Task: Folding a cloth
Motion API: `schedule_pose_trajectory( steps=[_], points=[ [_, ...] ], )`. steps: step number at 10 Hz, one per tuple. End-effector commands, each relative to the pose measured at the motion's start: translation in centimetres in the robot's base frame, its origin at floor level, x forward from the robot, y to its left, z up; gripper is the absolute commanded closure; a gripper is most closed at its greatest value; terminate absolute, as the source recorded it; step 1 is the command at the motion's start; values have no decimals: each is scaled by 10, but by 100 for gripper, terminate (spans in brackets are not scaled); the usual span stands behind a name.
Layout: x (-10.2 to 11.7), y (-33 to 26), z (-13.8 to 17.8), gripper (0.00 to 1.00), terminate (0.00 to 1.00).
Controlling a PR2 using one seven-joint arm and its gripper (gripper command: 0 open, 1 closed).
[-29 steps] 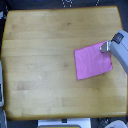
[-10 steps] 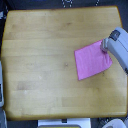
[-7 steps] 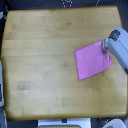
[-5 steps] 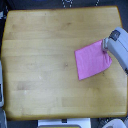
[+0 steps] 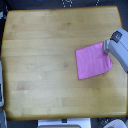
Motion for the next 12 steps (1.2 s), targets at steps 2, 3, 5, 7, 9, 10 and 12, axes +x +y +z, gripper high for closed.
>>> schedule_pose_trajectory(
  steps=[2,3,5,7,9,10,12],
  points=[
    [17,96,59,100,0],
    [18,112,61,100,0],
    [22,165,64,100,0],
    [10,196,57,100,0],
    [-8,206,55,100,0],
    [-19,207,54,100,0],
    [-37,211,54,100,0]
  ],
)
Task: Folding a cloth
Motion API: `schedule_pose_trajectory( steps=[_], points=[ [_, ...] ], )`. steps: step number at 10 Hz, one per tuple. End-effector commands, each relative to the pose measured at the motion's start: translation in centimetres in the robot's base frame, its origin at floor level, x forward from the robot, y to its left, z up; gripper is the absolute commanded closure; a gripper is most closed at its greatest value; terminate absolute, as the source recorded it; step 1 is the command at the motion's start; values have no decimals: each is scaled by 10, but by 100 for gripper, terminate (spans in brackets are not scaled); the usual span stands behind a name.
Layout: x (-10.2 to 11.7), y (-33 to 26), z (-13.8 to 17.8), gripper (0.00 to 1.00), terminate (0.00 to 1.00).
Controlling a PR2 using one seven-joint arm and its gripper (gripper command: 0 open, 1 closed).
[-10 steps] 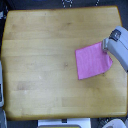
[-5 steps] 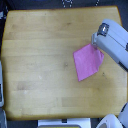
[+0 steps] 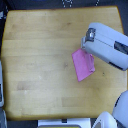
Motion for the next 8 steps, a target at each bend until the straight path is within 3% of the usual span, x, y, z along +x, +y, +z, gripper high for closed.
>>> schedule_pose_trajectory(
  steps=[1,3,8],
  points=[
    [-42,26,-5,100,0],
    [-49,39,-8,100,0],
    [-38,69,-17,100,0]
  ],
)
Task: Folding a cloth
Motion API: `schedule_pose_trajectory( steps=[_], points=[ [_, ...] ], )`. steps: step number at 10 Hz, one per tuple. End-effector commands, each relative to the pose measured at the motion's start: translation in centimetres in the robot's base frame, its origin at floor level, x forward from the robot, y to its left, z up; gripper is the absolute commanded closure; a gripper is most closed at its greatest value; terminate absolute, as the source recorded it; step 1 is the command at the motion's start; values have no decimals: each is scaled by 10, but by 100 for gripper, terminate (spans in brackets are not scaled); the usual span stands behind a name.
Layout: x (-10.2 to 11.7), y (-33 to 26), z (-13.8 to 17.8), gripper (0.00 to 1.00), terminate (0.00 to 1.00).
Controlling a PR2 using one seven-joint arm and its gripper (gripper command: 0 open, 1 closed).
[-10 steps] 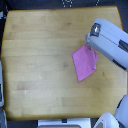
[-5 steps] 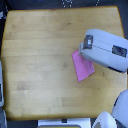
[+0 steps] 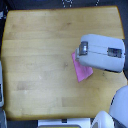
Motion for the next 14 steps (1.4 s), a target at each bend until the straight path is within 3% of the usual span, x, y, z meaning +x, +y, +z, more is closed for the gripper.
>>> schedule_pose_trajectory(
  steps=[1,7,8,14],
  points=[
    [5,31,-13,100,0],
    [14,29,-15,100,0],
    [16,28,-15,0,0],
    [21,18,-17,0,0]
  ],
)
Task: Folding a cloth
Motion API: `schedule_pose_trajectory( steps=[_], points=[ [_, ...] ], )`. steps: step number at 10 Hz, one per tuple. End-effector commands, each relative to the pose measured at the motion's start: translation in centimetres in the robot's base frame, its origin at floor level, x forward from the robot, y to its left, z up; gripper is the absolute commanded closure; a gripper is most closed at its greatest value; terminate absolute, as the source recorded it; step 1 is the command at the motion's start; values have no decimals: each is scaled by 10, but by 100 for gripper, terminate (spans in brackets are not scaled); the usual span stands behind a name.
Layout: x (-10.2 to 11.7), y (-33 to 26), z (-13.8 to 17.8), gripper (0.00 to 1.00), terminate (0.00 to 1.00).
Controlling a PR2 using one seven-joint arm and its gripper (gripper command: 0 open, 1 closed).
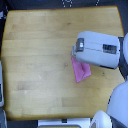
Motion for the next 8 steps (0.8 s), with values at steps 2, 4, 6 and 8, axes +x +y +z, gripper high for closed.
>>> schedule_pose_trajectory(
  steps=[2,4,6,8],
  points=[
    [3,-10,-2,0,0],
    [2,-11,-1,0,0],
    [4,-12,5,0,0],
    [7,-13,16,0,0]
  ],
)
